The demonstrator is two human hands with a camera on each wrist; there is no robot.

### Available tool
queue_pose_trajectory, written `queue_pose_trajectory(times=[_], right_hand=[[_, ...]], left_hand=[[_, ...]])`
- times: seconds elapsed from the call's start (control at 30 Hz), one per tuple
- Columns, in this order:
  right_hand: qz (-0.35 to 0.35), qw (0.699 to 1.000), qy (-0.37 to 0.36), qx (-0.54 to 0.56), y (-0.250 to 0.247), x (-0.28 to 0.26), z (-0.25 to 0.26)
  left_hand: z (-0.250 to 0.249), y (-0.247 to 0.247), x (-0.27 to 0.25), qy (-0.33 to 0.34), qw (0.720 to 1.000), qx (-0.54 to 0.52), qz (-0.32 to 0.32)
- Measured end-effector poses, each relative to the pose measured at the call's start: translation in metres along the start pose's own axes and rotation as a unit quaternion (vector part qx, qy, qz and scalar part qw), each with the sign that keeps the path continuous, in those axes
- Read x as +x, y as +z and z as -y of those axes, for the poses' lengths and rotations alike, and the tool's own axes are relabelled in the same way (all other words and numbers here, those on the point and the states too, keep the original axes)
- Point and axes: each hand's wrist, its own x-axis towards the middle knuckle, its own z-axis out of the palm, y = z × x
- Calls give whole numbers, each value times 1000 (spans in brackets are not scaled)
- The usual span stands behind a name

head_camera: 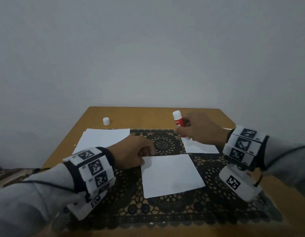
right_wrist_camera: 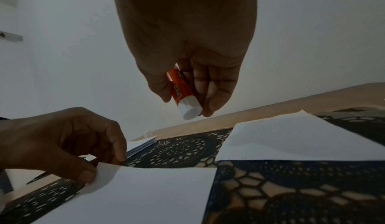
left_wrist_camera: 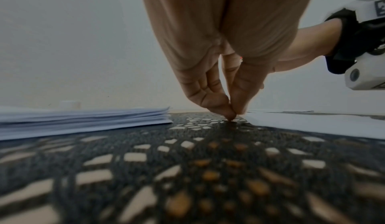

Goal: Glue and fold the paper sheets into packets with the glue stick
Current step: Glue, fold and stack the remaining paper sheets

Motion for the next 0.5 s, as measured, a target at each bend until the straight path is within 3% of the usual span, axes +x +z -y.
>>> queue_pose_trajectory(times=[0.17,0.27,0.37,0.43,0.5], right_hand=[[17,1000,-3,-7,0,0,1],[76,997,-14,-12,-6,-5,6],[131,991,-22,12,-11,-12,13],[133,990,-35,13,-8,-16,21],[129,990,-47,26,0,-19,31]], left_hand=[[-7,3,-1,-3,1000,20,8],[-11,3,-8,-12,997,71,20],[-20,0,-26,24,992,122,3],[-29,1,-41,65,987,140,35],[-38,12,-55,83,977,163,108]])
